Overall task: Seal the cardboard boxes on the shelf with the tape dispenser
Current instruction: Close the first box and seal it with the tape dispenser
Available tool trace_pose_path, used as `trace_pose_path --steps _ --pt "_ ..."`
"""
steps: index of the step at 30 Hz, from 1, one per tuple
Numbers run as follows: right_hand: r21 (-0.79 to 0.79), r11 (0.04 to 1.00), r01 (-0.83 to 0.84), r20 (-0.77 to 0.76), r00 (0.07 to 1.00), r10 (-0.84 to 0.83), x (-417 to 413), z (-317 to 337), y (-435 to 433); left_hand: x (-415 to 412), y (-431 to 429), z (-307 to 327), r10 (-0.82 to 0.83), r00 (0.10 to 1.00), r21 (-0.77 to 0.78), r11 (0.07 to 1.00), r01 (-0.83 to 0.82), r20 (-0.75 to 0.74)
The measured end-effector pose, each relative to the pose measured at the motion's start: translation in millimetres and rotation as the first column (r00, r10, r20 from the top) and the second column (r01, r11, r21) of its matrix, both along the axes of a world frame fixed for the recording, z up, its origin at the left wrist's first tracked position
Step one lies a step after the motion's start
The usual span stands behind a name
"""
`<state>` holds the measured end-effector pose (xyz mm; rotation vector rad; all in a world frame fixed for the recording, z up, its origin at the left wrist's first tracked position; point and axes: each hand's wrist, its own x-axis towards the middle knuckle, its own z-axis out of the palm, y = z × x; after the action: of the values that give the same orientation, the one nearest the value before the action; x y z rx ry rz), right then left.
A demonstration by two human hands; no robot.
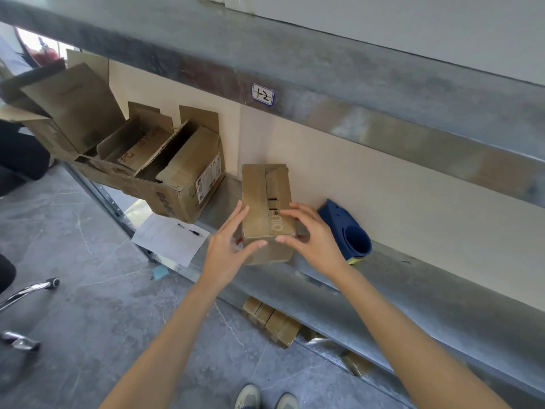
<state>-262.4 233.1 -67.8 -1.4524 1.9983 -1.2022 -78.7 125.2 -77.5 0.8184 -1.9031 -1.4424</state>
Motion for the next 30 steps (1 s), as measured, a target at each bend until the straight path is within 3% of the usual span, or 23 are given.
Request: trace_pose_path --steps 7,21,26,30 --pt "-0.097 0.993 0.065 -0.017 0.998 -0.067 7 -9 -3 -1 -3 -6 0.016 0.999 -0.003 1.000 -0.016 -0.038" --pt "-0.049 0.992 0.119 -0.088 0.989 -0.123 14 -3 -13 -8 0 -3 0.121 0.991 0.014 0.993 -0.120 -0.050" --pt "0.048 0.997 -0.056 0.000 0.998 0.056 -6 3 -5 3 -12 -5 0.039 0.999 0.016 0.999 -0.039 -0.016" --pt "0.119 0.986 -0.114 -0.016 0.993 0.117 -19 7 -5 12 -31 -4 -0.052 0.992 -0.096 0.993 0.063 0.114"
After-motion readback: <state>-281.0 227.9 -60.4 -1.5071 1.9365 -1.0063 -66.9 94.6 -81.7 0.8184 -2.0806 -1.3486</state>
